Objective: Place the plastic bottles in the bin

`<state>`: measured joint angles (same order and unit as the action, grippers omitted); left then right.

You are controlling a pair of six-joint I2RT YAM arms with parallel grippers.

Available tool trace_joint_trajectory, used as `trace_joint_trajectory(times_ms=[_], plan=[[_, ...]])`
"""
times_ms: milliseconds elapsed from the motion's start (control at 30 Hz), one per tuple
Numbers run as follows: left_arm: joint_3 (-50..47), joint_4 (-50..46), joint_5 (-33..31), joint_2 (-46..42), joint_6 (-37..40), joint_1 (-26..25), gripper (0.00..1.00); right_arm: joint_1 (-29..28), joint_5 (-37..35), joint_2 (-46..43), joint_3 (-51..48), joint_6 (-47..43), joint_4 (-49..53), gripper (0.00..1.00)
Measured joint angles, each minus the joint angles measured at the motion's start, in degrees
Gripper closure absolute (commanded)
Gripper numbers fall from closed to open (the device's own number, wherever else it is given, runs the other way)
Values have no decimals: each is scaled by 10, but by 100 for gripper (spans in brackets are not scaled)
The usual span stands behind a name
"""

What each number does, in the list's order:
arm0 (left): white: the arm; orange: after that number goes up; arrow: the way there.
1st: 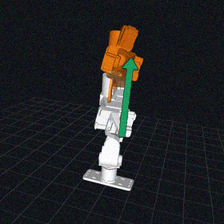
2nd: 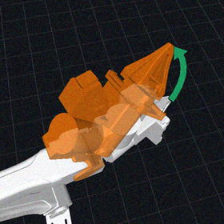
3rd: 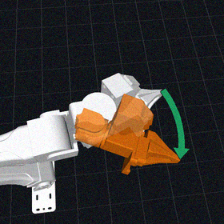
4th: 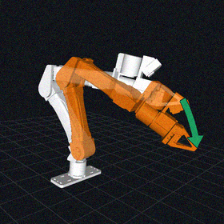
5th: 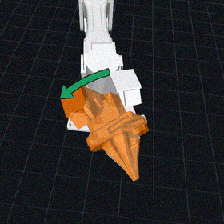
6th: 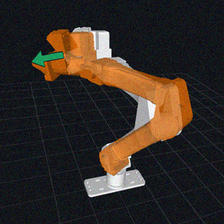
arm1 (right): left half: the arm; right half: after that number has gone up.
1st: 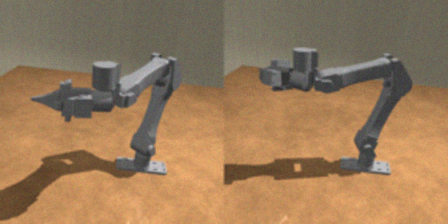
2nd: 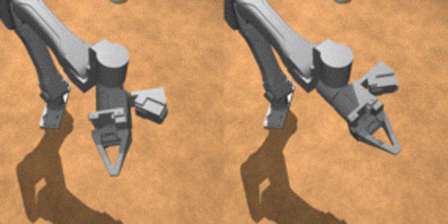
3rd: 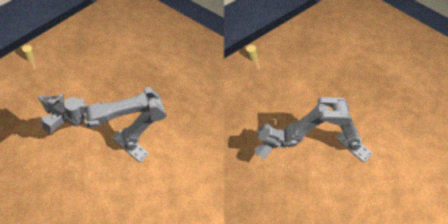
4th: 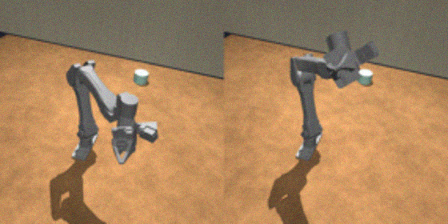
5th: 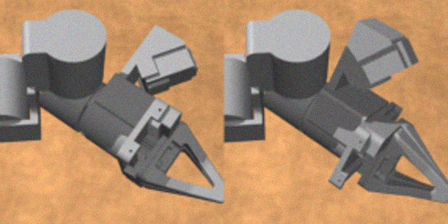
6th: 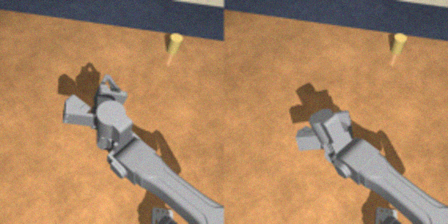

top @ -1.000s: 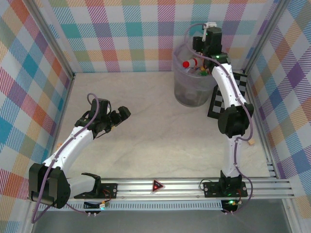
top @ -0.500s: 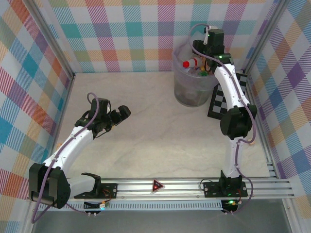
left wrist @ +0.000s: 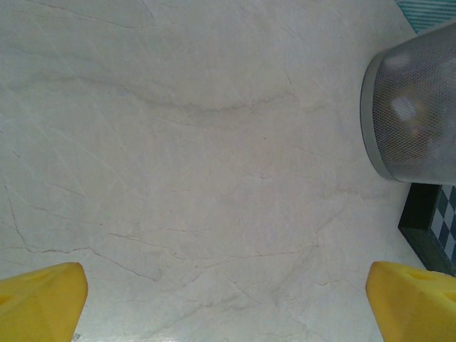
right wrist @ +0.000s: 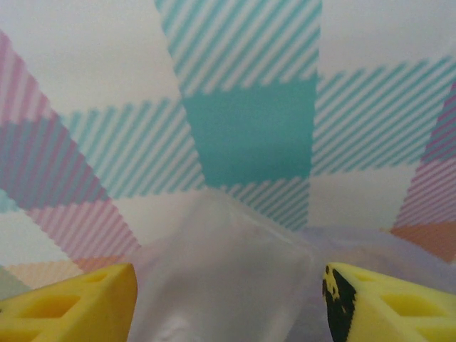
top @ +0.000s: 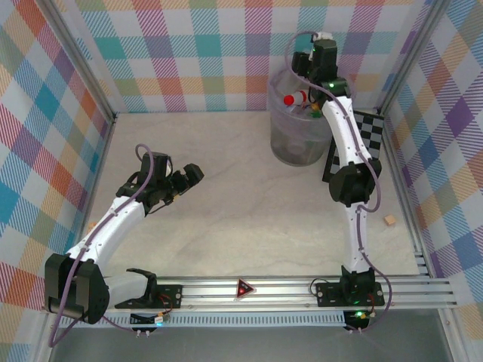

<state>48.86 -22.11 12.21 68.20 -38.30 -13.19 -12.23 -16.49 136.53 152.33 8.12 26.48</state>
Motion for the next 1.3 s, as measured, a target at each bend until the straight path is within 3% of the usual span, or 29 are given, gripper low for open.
trace_joint_trajectory(times_ms=[133, 267, 467, 633, 800, 1067, 1300], plan=[[0, 3, 4, 0, 0, 0, 0, -1, -30, -10, -31, -12, -14, 37], [0, 7, 4, 0, 0, 0, 0, -3, -49, -78, -142, -21, -45, 43], [0, 13, 4, 0, 0, 0, 0, -1, -63, -169, -306, -21, -95, 45], [0, 13, 4, 0, 0, 0, 0, -1, -47, -192, -352, -15, -119, 44], [0, 13, 7, 0, 0, 0, 0, 0, -22, -190, -331, -12, -88, 37], [0, 12, 7, 0, 5, 0, 0, 2, 30, -180, -185, -17, 7, 20], [48, -16, -2, -1, 46, 0, 0, 2, 81, -268, -257, -41, 41, 6]])
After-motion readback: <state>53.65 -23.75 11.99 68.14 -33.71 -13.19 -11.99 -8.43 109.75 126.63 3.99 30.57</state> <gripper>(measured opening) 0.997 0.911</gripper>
